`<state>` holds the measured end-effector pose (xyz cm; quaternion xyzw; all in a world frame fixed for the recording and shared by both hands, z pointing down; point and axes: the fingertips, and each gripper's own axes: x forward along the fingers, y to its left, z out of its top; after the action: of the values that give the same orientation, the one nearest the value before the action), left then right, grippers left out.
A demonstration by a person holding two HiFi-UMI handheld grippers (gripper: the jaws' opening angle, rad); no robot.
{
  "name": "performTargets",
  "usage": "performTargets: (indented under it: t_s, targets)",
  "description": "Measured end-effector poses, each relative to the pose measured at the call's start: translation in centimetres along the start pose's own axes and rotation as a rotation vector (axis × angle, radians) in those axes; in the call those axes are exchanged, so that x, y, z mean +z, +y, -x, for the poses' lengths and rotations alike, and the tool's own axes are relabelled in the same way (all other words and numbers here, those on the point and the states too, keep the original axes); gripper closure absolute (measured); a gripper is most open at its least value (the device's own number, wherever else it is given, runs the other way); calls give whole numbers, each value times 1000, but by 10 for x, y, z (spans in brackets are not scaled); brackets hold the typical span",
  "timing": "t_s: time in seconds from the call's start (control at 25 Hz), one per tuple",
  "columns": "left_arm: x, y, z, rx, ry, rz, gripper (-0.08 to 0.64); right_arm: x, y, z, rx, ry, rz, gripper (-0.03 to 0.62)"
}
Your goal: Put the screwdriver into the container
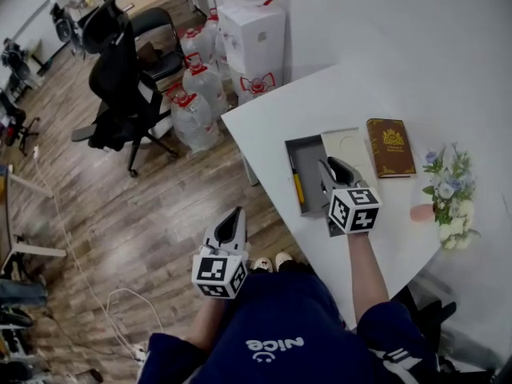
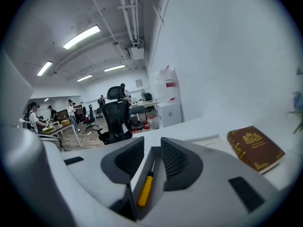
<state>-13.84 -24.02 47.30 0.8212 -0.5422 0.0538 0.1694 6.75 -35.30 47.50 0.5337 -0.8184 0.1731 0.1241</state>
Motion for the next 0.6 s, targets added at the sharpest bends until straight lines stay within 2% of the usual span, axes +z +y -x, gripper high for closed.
performTargets:
  t_s: [0.24,0.48,0.6]
  targets:
    - [6,2,7,-15,-22,-19,543,-2,10,49,-28,-67,6,468]
    - [-5,-17,7,-81,-6,-20,543,-21,17,98,-83,-125,53,468]
    - [-9,-28,7,-109,-6,-20,543,-34,18,117,-105,-135,30,468]
